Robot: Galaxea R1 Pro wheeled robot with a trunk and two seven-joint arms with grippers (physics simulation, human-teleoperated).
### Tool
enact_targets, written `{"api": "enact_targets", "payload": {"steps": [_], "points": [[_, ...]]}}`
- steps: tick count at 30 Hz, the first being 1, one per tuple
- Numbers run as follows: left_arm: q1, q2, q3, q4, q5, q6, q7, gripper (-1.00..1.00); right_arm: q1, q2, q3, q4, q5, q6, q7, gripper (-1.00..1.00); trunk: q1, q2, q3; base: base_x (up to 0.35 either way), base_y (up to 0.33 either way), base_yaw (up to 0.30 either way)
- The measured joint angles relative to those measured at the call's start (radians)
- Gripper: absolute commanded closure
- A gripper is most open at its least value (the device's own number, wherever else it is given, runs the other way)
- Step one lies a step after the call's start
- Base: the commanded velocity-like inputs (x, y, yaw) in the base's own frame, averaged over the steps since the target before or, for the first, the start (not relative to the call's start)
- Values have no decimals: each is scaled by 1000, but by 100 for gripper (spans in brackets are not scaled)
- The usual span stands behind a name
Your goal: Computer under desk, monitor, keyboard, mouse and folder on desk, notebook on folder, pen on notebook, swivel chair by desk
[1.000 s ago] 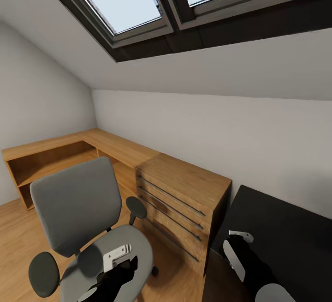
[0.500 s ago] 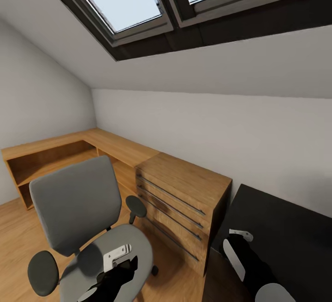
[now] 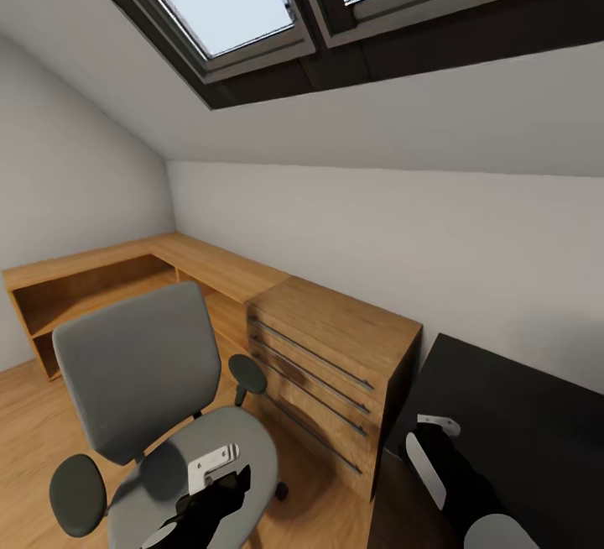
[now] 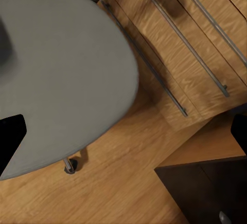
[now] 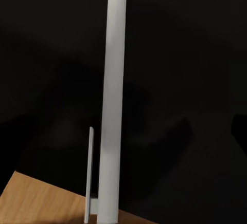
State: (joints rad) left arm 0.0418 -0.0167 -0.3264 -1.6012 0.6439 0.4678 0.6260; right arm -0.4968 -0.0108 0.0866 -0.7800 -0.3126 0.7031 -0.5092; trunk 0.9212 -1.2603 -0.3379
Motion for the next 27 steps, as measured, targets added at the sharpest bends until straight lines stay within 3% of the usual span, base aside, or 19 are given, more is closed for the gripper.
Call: {"api": "enact_targets", "payload": {"steps": [10,25,26,27], "points": [[0,0,0,0,0,0,-1,-100,0,0,0,-41,3,0,-1,-100,38,-70,-31,0,0,0],[0,0,0,0,0,0,-1,-100,0,0,1,-41,4,0,-3,-100,38,-70,-31,0,0,0],[0,0,0,0,0,0,-1,-100,0,0,0,-41,4,0,-3,100,38,-70,-31,0,0,0],[0,0,0,0,0,0,-1,-100,0,0,1,-39,-5,-6,-2,100,39,-70,-31,0,0,0]]}}
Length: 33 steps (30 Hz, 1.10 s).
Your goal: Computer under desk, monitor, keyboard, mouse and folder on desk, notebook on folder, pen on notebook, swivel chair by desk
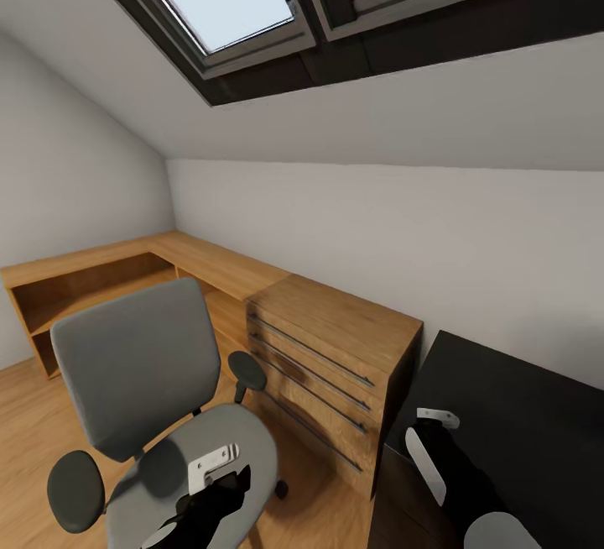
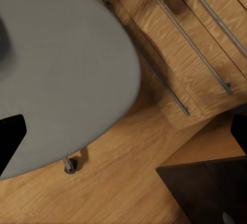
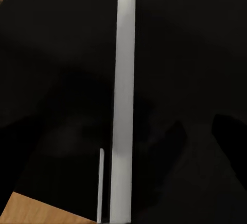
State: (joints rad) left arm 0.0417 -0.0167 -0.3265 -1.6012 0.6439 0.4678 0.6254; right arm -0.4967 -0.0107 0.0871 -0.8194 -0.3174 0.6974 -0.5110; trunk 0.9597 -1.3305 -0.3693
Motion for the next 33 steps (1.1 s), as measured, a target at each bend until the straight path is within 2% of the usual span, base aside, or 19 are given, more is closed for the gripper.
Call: {"api": "enact_targets", "payload": {"steps": [20,33], "points": [[0,1,2,2,1,0,-1,-100,0,0,0,0,0,0,0,100,0,0,0,0,0,0],[0,2,23,15,1,1,-5,-100,0,-1,-1,0,-3,0,5,100,0,0,0,0,0,0]]}}
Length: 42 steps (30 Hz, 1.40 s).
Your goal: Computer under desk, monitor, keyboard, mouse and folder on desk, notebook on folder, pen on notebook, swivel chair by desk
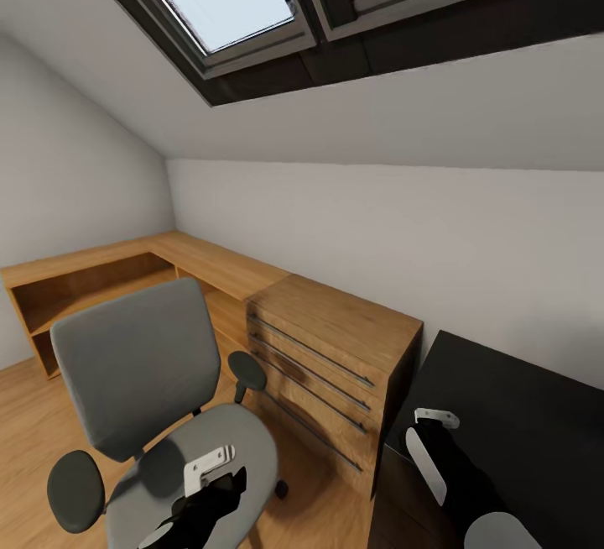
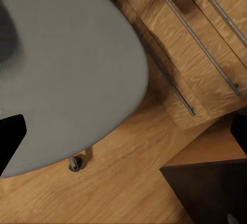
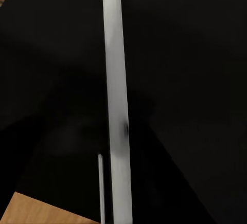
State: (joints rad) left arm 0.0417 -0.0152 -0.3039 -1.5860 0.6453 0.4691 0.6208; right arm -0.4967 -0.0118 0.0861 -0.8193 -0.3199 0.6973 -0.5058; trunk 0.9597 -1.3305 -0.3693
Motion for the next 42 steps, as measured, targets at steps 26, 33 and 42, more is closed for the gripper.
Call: {"api": "enact_targets", "payload": {"steps": [26,33,42], "points": [[0,0,2,8,2,0,5,-100,0,-2,-2,1,3,0,17,100,0,0,0,0,0,0],[0,0,3,20,2,0,5,-100,0,-3,-3,3,7,0,44,100,0,0,0,0,0,0],[0,0,3,23,2,0,5,-100,0,-4,-4,3,7,1,46,100,0,0,0,0,0,0]]}}
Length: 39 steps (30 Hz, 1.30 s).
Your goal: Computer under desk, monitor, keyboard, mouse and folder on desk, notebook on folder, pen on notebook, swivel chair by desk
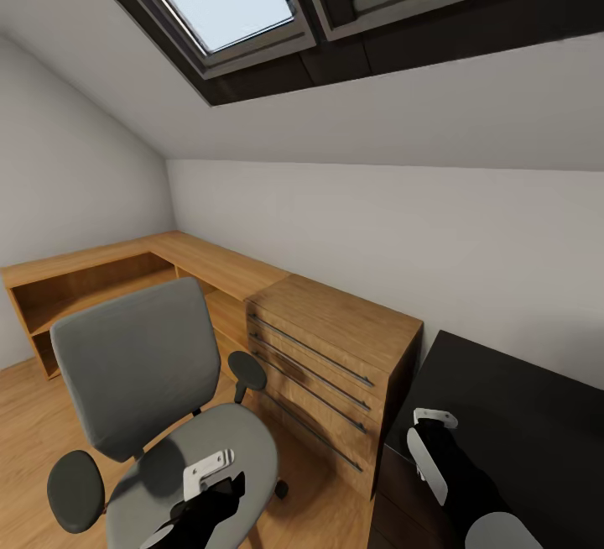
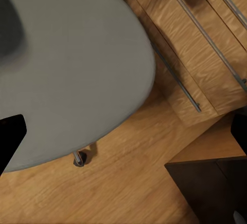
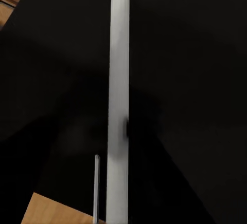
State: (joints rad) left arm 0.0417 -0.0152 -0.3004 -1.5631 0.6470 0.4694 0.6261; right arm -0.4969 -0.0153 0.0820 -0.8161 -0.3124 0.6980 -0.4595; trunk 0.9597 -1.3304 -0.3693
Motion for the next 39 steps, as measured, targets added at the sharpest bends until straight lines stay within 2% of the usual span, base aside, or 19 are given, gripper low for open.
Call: {"api": "enact_targets", "payload": {"steps": [28,39], "points": [[0,-1,2,0,0,0,0,-100,0,0,-3,0,1,2,2,100,0,0,0,0,0,0],[0,-2,5,0,-1,0,0,-100,0,-1,-3,2,-1,2,32,100,0,0,0,0,0,0]]}}
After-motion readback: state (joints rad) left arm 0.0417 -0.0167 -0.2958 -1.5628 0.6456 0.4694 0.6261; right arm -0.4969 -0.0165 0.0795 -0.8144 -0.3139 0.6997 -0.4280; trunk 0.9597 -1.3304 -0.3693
